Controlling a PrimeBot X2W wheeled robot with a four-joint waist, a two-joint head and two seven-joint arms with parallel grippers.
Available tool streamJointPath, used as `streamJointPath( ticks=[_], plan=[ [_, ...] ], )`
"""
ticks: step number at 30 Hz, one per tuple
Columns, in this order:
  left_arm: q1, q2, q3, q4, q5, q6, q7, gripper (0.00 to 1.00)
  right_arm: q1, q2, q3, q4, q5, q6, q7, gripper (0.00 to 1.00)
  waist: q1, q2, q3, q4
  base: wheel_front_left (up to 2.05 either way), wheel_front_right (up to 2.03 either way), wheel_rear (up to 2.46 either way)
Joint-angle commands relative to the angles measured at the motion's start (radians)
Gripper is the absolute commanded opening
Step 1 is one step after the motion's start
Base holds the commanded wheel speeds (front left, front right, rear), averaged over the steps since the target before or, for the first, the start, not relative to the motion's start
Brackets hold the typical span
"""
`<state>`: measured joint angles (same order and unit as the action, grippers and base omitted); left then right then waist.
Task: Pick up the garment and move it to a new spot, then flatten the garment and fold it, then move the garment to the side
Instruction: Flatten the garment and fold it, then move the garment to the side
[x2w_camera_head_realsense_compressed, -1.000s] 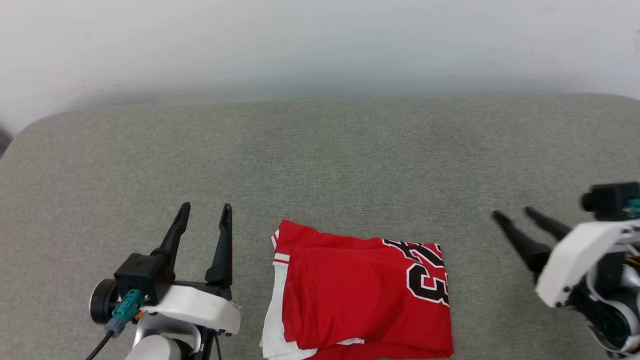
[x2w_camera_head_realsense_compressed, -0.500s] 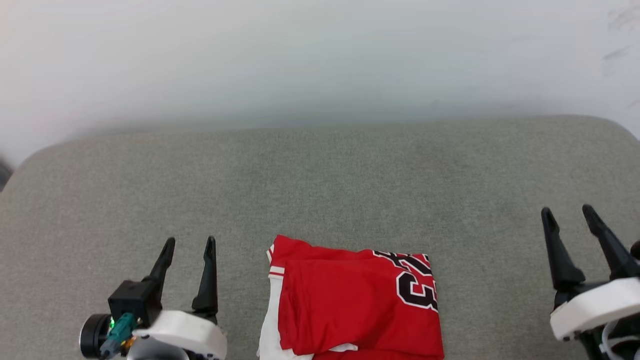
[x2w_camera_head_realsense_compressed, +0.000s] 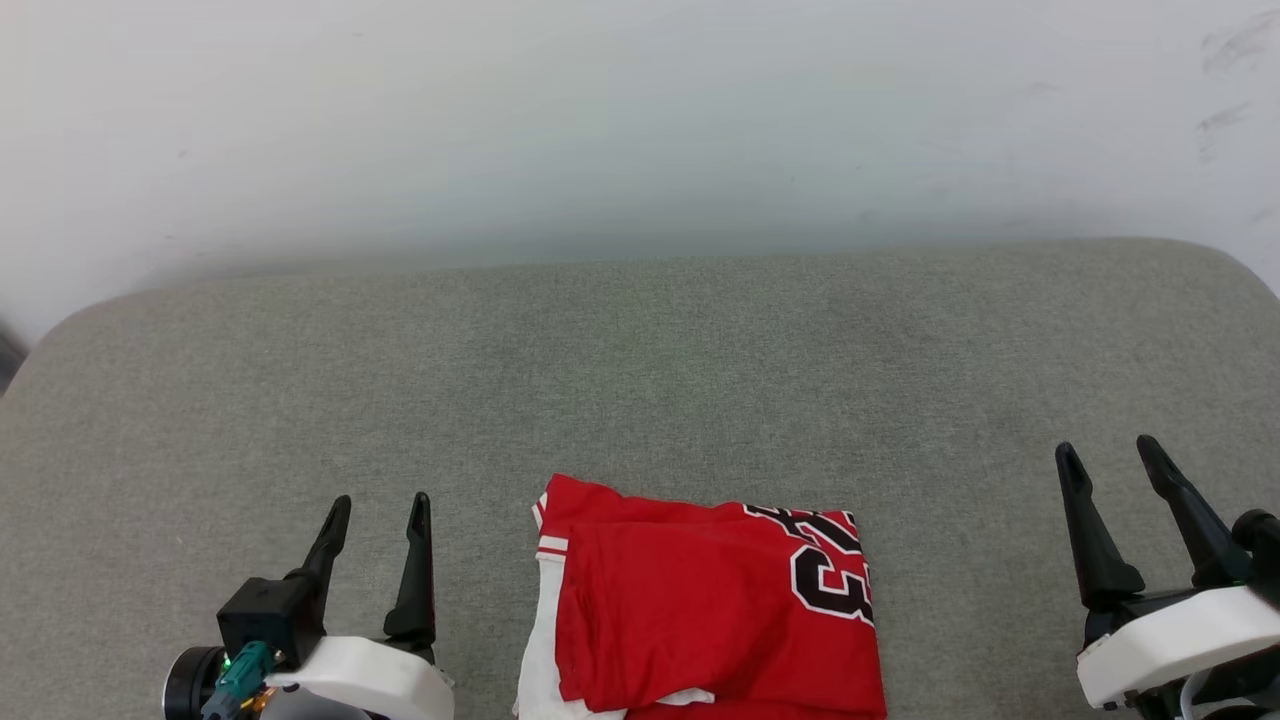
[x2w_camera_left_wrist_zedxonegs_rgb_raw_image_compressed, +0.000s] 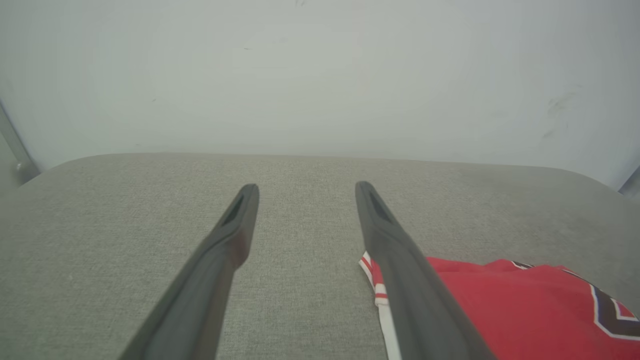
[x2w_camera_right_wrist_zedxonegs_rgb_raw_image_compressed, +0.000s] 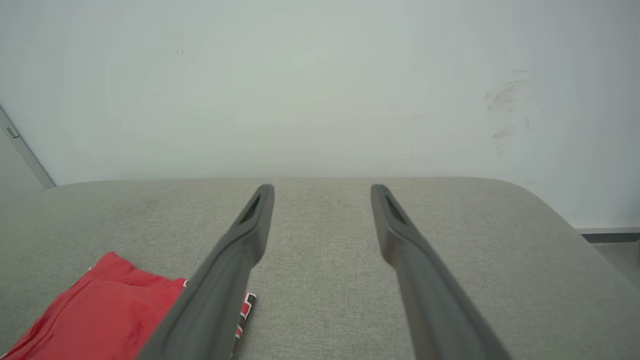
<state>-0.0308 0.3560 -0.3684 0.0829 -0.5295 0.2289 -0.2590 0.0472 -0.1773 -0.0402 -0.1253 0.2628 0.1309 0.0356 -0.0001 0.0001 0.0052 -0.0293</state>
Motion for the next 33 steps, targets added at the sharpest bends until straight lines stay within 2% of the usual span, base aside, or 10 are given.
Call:
streamJointPath(
  ticks=[1, 6, 9, 15, 16, 22, 28, 33],
  plan=[
    [-0.012, -0.005, 0.006, 0.0, 0.007, -0.004, -0.006, 1.0, 0.003, 0.006, -0.001, -0.004, 0.003, 0.0, -0.001, 1.0, 0.0001, -0.0001, 0.002, 0.0, 0.0, 0.0, 0.0],
    [-0.018, -0.01, 0.02, -0.001, 0.013, -0.009, -0.007, 1.0, 0.007, 0.019, -0.017, -0.001, 0.041, 0.0, 0.033, 1.0, 0.0001, -0.0001, 0.008, -0.002, 0.0, 0.0, 0.0],
    [-0.026, -0.014, 0.037, -0.009, 0.017, -0.008, -0.007, 1.0, 0.015, 0.029, -0.053, 0.017, 0.109, 0.0, 0.098, 1.0, 0.0001, -0.0001, 0.023, 0.0, 0.0, 0.0, 0.0],
    [-0.055, -0.024, 0.052, -0.024, 0.034, -0.025, -0.008, 1.0, -0.03, 0.022, -0.187, 0.112, 0.282, 0.0, 0.355, 1.0, 0.0001, -0.0001, 0.066, 0.024, 0.0, 0.0, 0.0],
    [-0.062, -0.022, 0.052, -0.025, 0.04, -0.029, -0.008, 1.0, -0.035, 0.005, -0.206, 0.131, 0.286, 0.0, 0.408, 1.0, 0.0001, -0.0001, 0.073, 0.031, 0.0, 0.0, 0.0],
    [-0.102, -0.041, 0.063, -0.037, 0.064, -0.045, -0.007, 1.0, -0.07, -0.001, -0.27, 0.218, 0.388, 0.0, 0.774, 1.0, 0.0001, -0.0001, 0.123, 0.08, 0.0, 0.0, 0.0],
    [-0.129, -0.071, 0.083, -0.046, 0.089, -0.066, -0.006, 1.0, -0.124, 0.092, -0.303, 0.218, 0.483, 0.0, 1.024, 1.0, 0.0001, -0.0001, 0.184, 0.125, 0.0, 0.0, 0.0],
    [-0.147, -0.101, 0.092, -0.039, 0.111, -0.088, -0.006, 1.0, -0.183, 0.127, -0.321, 0.272, 0.597, 0.0, 1.124, 1.0, 0.0001, -0.0001, 0.217, 0.154, 0.0, 0.0, 0.0]
  ],
)
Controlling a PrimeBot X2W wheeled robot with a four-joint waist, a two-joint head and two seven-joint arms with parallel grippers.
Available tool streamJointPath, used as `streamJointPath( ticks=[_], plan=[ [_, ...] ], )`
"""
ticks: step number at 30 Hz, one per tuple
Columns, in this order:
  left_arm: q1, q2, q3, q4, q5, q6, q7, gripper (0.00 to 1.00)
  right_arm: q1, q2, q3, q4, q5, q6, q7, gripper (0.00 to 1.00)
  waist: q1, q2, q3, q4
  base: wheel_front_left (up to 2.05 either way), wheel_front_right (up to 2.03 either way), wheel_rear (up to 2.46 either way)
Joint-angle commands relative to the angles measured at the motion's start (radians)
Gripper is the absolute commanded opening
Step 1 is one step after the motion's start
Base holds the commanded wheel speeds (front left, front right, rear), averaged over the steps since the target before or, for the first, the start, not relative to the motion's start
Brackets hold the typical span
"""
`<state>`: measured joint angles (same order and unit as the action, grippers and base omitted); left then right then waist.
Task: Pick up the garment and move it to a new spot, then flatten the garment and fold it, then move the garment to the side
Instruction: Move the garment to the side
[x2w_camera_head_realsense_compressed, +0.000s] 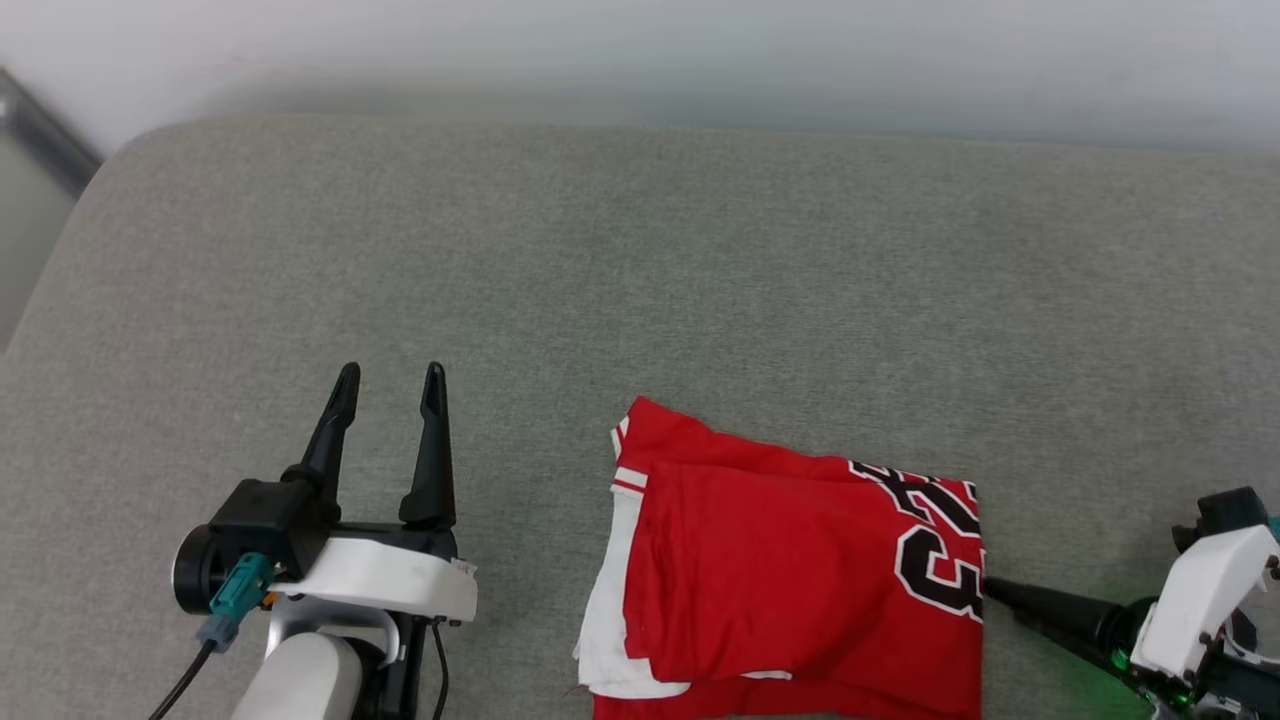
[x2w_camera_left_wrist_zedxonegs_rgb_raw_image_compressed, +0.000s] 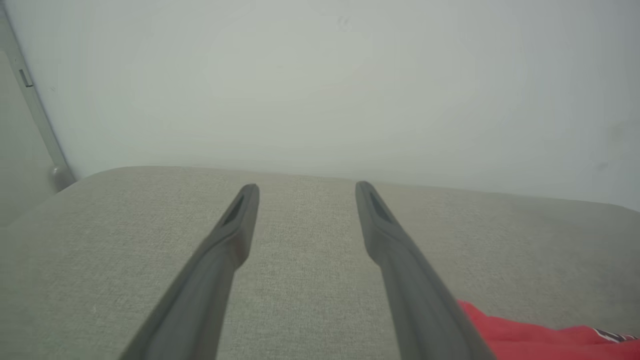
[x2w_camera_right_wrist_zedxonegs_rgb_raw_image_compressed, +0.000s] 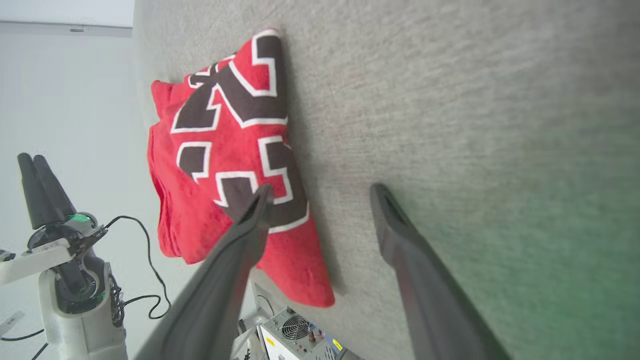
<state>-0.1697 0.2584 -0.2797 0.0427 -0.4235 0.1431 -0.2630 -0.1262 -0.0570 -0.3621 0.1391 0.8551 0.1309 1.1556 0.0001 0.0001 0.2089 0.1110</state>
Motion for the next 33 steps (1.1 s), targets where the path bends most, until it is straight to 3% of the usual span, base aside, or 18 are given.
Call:
streamJointPath(
  ticks=[1, 5, 9, 10, 11, 19, 25, 33],
  plan=[
    [-0.01, -0.008, 0.004, 0.005, 0.009, -0.007, -0.002, 1.0, -0.02, 0.009, 0.004, 0.034, 0.036, 0.0, 0.011, 1.0, -0.0001, -0.0001, 0.017, 0.019, 0.0, 0.0, 0.0],
    [-0.023, -0.017, 0.008, 0.018, 0.023, -0.025, -0.002, 1.0, -0.062, 0.01, 0.05, 0.158, 0.183, -0.001, 0.003, 1.0, -0.0001, -0.0001, 0.027, 0.036, 0.0, 0.0, 0.0],
    [-0.027, -0.023, 0.014, 0.032, 0.035, -0.039, -0.002, 1.0, -0.091, 0.018, 0.106, 0.252, 0.222, 0.0, -0.035, 1.0, -0.0001, -0.0001, 0.028, 0.042, 0.0, 0.0, 0.0],
    [-0.027, -0.025, 0.016, 0.034, 0.035, -0.041, -0.002, 1.0, -0.095, 0.019, 0.117, 0.267, 0.217, 0.0, -0.043, 0.45, -0.0001, -0.0001, 0.027, 0.043, 0.0, 0.0, 0.0],
    [-0.026, -0.028, 0.017, 0.038, 0.039, -0.044, -0.002, 1.0, -0.099, 0.02, 0.127, 0.277, 0.211, -0.001, -0.05, 0.0, -0.0001, -0.0001, 0.025, 0.044, 0.0, 0.0, 0.0],
    [-0.005, -0.028, 0.023, 0.054, 0.053, -0.054, -0.002, 1.0, -0.117, 0.008, 0.164, 0.218, 0.128, -0.001, -0.085, 0.0, -0.0001, -0.0001, -0.021, 0.018, 0.0, 0.0, 0.0],
    [0.007, -0.022, 0.019, 0.051, 0.06, -0.059, -0.002, 1.0, -0.11, -0.049, 0.223, 0.131, -0.005, 0.0, -0.12, 0.0, -0.0001, -0.0001, -0.063, -0.034, 0.0, 0.0, 0.0],
    [0.023, -0.01, 0.002, 0.021, 0.068, -0.06, 0.006, 1.0, -0.111, -0.168, 0.307, 0.062, -0.199, 0.0, -0.118, 0.0, -0.0001, -0.0001, -0.074, -0.194, 0.0, 0.0, 0.0]
  ],
)
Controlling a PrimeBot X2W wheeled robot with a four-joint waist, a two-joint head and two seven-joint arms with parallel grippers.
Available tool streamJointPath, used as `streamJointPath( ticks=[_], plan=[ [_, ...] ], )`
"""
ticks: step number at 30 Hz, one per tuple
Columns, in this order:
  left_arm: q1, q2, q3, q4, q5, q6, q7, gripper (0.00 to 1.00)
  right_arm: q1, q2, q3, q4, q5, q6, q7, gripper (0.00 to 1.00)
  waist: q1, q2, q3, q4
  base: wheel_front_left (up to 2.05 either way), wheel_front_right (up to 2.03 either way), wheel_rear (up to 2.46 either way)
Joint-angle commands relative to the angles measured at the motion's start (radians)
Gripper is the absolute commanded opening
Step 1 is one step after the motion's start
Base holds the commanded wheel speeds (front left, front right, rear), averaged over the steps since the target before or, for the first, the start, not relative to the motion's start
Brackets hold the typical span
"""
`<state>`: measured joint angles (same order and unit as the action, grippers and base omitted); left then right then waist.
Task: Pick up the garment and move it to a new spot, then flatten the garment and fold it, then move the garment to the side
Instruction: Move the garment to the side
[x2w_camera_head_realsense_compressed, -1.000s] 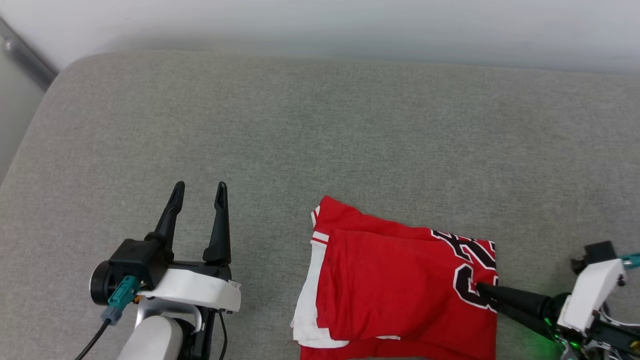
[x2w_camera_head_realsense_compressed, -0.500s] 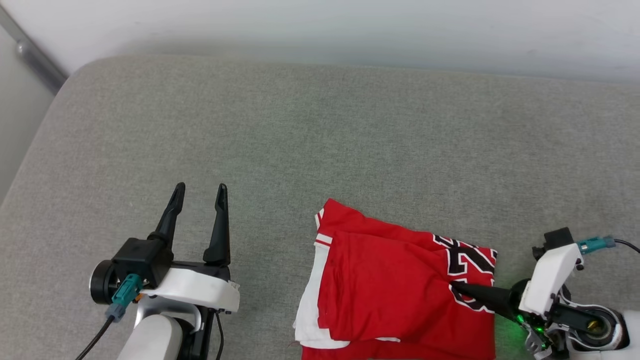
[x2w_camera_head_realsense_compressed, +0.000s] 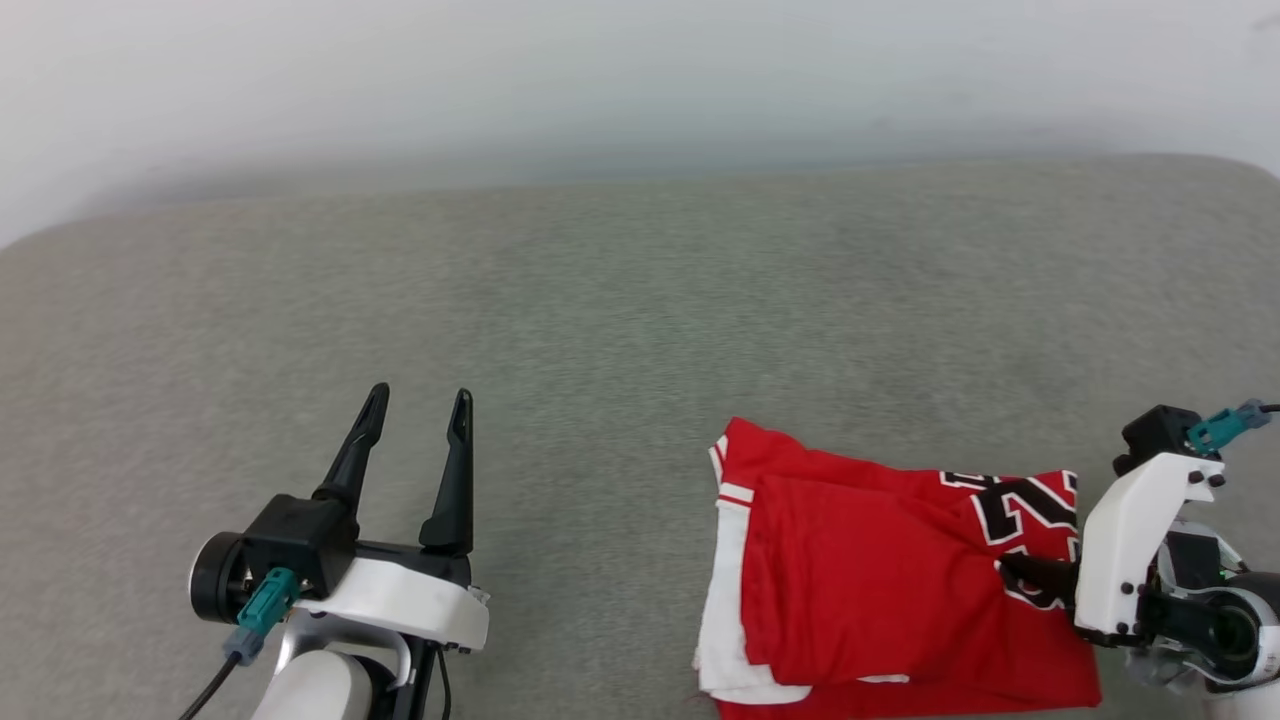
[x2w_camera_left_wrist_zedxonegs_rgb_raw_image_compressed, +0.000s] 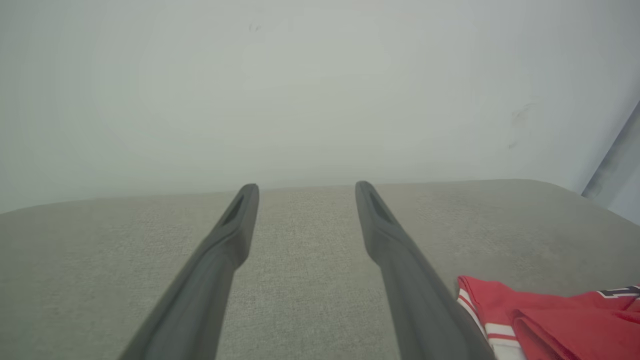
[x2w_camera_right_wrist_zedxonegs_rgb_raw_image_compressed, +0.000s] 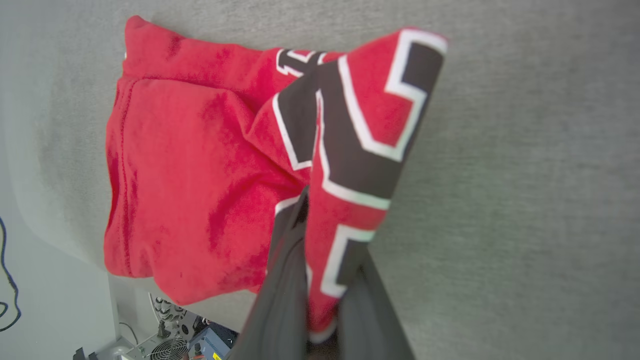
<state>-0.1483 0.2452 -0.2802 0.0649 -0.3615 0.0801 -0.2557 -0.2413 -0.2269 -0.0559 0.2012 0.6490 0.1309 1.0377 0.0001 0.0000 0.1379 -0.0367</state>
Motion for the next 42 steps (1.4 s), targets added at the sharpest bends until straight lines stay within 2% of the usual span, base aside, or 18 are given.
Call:
streamJointPath(
  ticks=[1, 5, 8, 14, 18, 22, 28, 31, 35, 36, 37, 38, 39, 42],
  plan=[
    [-0.001, 0.004, -0.003, -0.006, 0.007, 0.001, 0.003, 1.0, 0.003, -0.006, -0.003, -0.004, -0.007, 0.0, -0.003, 0.0, -0.0001, 0.0, 0.0, -0.066, 0.0, 0.0, 0.0],
    [-0.012, 0.008, -0.012, -0.036, 0.012, 0.003, 0.012, 1.0, -0.037, -0.039, -0.02, 0.003, -0.057, 0.0, -0.012, 0.0, -0.0001, 0.0, 0.029, -0.156, 0.0, 0.0, 0.0],
    [-0.033, 0.012, -0.02, -0.065, 0.018, 0.001, 0.024, 1.0, -0.074, -0.038, -0.04, 0.029, -0.055, 0.0, -0.038, 0.0, -0.0001, 0.0, 0.072, -0.216, 0.0, 0.0, 0.0],
    [-0.115, 0.039, -0.048, -0.101, 0.05, -0.025, 0.065, 1.0, -0.176, -0.07, -0.051, 0.098, -0.086, 0.0, -0.162, 0.0, -0.0001, 0.0, 0.189, -0.28, 0.0, 0.0, 0.0],
    [-0.178, 0.052, -0.056, -0.128, 0.07, -0.035, 0.089, 1.0, -0.258, -0.109, -0.053, 0.155, -0.133, 0.0, -0.26, 0.0, -0.0001, 0.0, 0.266, -0.285, 0.0, 0.0, 0.0],
    [-0.233, 0.056, -0.07, -0.163, 0.088, -0.041, 0.11, 1.0, -0.336, -0.175, -0.082, 0.218, -0.216, -0.001, -0.354, 0.0, -0.0001, 0.0, 0.332, -0.272, 0.0, 0.0, 0.0],
    [-0.288, 0.064, -0.089, -0.214, 0.11, -0.047, 0.136, 1.0, -0.443, -0.253, -0.176, 0.325, -0.352, -0.001, -0.483, 0.0, -0.0001, 0.0, 0.412, -0.252, 0.0, 0.0, 0.0],
    [-0.308, 0.073, -0.092, -0.235, 0.118, -0.051, 0.147, 1.0, -0.486, -0.26, -0.218, 0.37, -0.386, -0.001, -0.545, 0.0, -0.0001, 0.0, 0.445, -0.248, 0.0, 0.0, 0.0],
    [-0.331, 0.079, -0.098, -0.253, 0.128, -0.052, 0.159, 1.0, -0.52, -0.237, -0.252, 0.44, -0.415, -0.001, -0.623, 0.0, -0.0001, 0.0, 0.477, -0.247, 0.0, 0.0, 0.0],
    [-0.335, 0.081, -0.098, -0.255, 0.129, -0.053, 0.161, 1.0, -0.529, -0.228, -0.253, 0.454, -0.425, 0.0, -0.648, 0.05, -0.0001, 0.0, 0.482, -0.247, 0.0, 0.0, 0.0],
    [-0.337, 0.082, -0.099, -0.255, 0.13, -0.053, 0.162, 1.0, -0.537, -0.224, -0.26, 0.471, -0.433, -0.001, -0.669, 0.35, -0.0001, 0.0, 0.485, -0.247, 0.0, 0.0, 0.0],
    [-0.339, 0.083, -0.1, -0.254, 0.13, -0.054, 0.162, 1.0, -0.54, -0.215, -0.268, 0.491, -0.436, -0.001, -0.685, 0.78, -0.0001, 0.0, 0.486, -0.247, 0.0, 0.0, 0.0],
    [-0.34, 0.082, -0.102, -0.252, 0.13, -0.054, 0.161, 1.0, -0.541, -0.21, -0.268, 0.506, -0.45, 0.0, -0.707, 1.0, -0.0001, 0.0, 0.485, -0.246, 0.0, 0.0, 0.0],
    [-0.333, 0.082, -0.104, -0.243, 0.126, -0.05, 0.157, 1.0, -0.546, -0.201, -0.279, 0.545, -0.484, -0.001, -0.768, 1.0, -0.0001, 0.0, 0.471, -0.247, 0.0, 0.0, 0.0]
  ],
)
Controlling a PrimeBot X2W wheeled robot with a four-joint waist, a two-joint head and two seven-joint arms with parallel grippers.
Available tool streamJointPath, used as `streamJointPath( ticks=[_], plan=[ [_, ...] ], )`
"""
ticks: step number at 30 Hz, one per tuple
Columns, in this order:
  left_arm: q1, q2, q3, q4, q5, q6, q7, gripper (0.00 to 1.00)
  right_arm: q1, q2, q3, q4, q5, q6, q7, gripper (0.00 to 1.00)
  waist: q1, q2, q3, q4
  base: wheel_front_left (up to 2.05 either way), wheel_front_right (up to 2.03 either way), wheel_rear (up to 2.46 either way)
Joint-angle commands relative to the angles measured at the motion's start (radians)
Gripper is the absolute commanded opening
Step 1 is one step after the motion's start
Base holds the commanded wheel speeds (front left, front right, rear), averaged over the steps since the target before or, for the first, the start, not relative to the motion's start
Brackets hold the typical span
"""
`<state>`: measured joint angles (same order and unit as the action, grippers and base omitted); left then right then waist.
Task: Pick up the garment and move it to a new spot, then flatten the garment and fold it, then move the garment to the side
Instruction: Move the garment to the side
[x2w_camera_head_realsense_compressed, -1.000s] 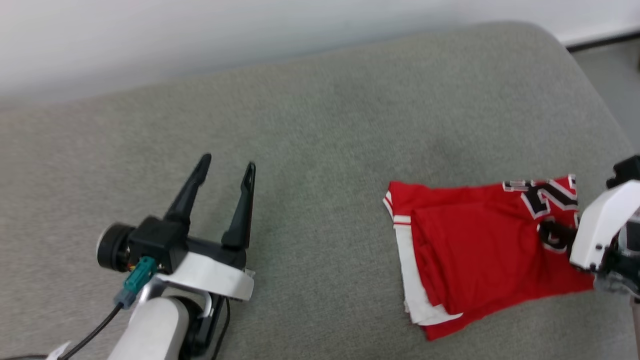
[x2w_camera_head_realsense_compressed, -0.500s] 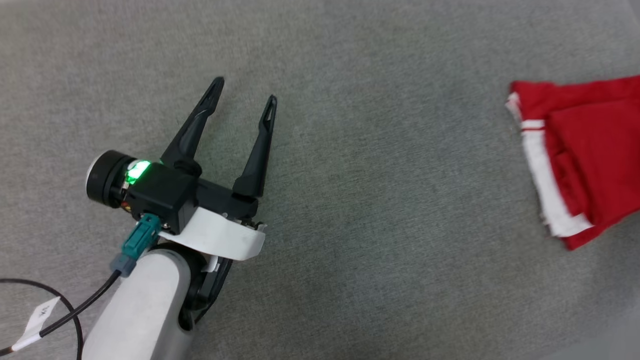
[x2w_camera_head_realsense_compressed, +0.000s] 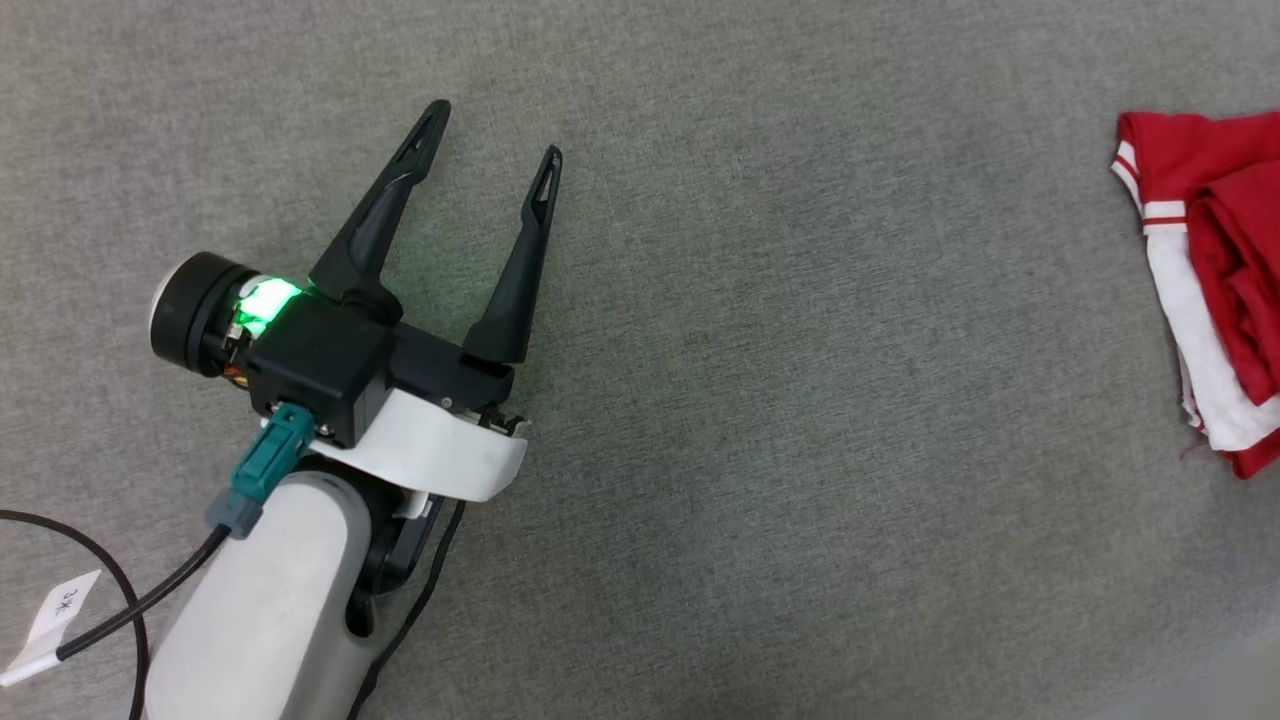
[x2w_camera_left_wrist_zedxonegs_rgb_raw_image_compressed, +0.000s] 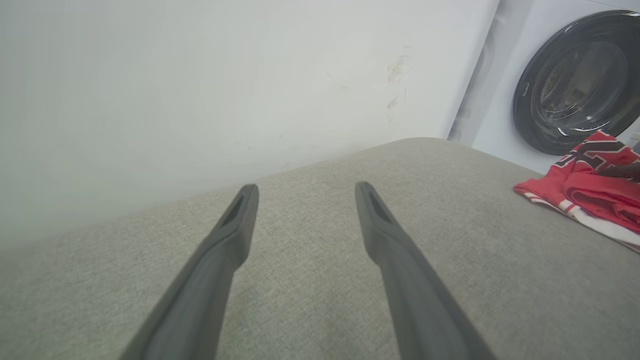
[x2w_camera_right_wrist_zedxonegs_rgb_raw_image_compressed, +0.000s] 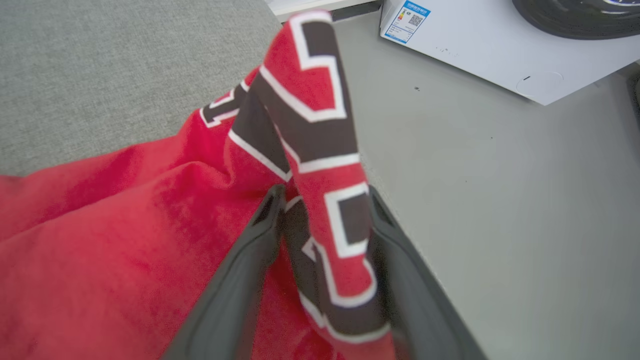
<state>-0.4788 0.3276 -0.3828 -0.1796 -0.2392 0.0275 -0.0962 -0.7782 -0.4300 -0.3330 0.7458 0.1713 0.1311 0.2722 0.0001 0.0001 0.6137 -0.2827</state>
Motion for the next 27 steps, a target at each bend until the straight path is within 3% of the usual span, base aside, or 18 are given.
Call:
streamJointPath(
  ticks=[1, 8, 15, 27],
  plan=[
    [0.004, 0.001, 0.001, 0.005, -0.001, 0.005, -0.005, 1.0, -0.01, 0.003, 0.0, 0.009, -0.018, -0.001, -0.021, 1.0, -0.0001, -0.0001, -0.013, -0.001, 0.0, 0.0, 0.0],
    [0.087, -0.004, 0.031, 0.055, -0.038, 0.037, -0.045, 1.0, 0.044, 0.026, 0.036, 0.0, -0.063, -0.001, -0.151, 1.0, -0.0001, -0.0001, -0.132, -0.013, 0.0, 0.0, 0.0],
    [0.195, -0.039, 0.058, 0.126, -0.096, 0.073, -0.094, 1.0, 0.199, 0.067, 0.098, -0.116, -0.072, -0.001, -0.266, 1.0, -0.0001, -0.0001, -0.286, 0.011, 0.0, 0.0, 0.0],
    [0.312, -0.102, 0.095, 0.263, -0.168, 0.104, -0.15, 1.0, 0.524, 0.237, 0.187, -0.414, -0.054, -0.001, -0.341, 1.0, -0.0001, -0.0001, -0.448, 0.128, 0.0, 0.0, 0.0]
  ],
)
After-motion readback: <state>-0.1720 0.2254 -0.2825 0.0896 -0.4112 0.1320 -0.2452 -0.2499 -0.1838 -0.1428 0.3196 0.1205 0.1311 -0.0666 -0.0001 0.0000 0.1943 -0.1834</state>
